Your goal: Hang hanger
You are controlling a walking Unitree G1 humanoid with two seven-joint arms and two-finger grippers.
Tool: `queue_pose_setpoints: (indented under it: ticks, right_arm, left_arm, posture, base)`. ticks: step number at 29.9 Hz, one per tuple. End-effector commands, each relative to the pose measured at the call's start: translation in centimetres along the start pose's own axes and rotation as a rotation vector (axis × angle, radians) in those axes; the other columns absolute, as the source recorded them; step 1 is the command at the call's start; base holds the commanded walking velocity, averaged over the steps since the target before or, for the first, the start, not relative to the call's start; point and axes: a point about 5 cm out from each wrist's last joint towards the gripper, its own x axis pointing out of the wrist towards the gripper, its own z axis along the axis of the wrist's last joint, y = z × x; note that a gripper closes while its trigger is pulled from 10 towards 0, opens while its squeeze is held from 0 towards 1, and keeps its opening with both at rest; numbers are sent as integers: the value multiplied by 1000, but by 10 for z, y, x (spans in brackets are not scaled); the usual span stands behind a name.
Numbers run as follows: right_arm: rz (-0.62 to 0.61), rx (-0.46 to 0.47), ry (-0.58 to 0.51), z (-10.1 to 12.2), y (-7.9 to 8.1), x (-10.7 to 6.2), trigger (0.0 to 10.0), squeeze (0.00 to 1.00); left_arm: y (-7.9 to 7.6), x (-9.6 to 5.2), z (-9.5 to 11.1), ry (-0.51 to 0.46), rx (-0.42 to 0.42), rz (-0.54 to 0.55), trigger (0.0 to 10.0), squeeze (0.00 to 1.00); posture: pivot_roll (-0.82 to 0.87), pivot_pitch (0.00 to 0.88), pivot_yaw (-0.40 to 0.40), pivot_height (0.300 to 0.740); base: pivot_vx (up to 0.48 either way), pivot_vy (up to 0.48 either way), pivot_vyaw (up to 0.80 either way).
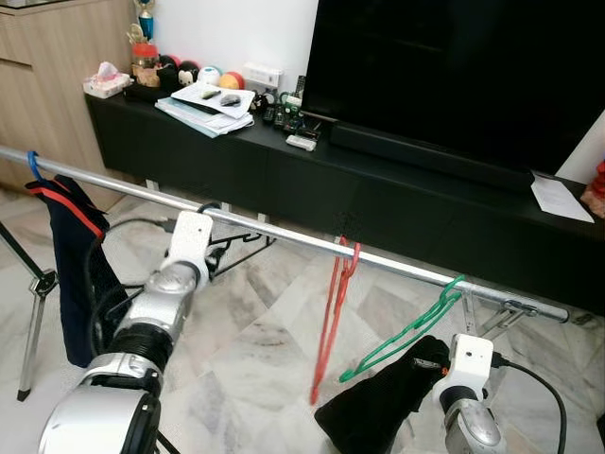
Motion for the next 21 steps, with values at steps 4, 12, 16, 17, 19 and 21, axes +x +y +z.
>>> queue_pose_setpoints:
  ticks: [4, 12, 16, 17, 19, 21]
  right_arm:
    - [2, -10, -7, 6, -4, 3, 10000, 0]
    - [30, -20, -4, 6, 1, 3, 10000, 0]
    - [33, -22, -7, 7, 1, 4, 10000, 0]
    - [34, -22, -7, 7, 1, 4, 10000, 0]
    - [35, -24, -6, 7, 0, 4, 10000, 0]
    - [36, -24, -7, 7, 0, 4, 10000, 0]
  left_arm:
    - [7, -7, -4, 14, 2, -6, 10000, 463]
    - [7, -4, -21, 70, -22, -39, 10000, 0]
    - [3, -1, -26, 103, -33, -64, 10000, 0]
    - [2, 0, -26, 111, -33, -68, 10000, 0]
    - [-1, 0, -29, 132, -25, -81, 10000, 0]
    - [-6, 1, -30, 153, -27, -108, 10000, 0]
  posture:
    - [57, 0, -192, 740]
    - [52, 0, -191, 740]
    - [46, 0, -190, 740]
    - [46, 0, -190, 740]
    - [44, 0, -189, 740]
    - [36, 0, -187, 740]
  base:
    - [0, 0, 0]
    - [0, 0, 0]
    - [0, 0, 0]
    - [0, 0, 0]
    - [0, 0, 0]
    - [0, 0, 0]
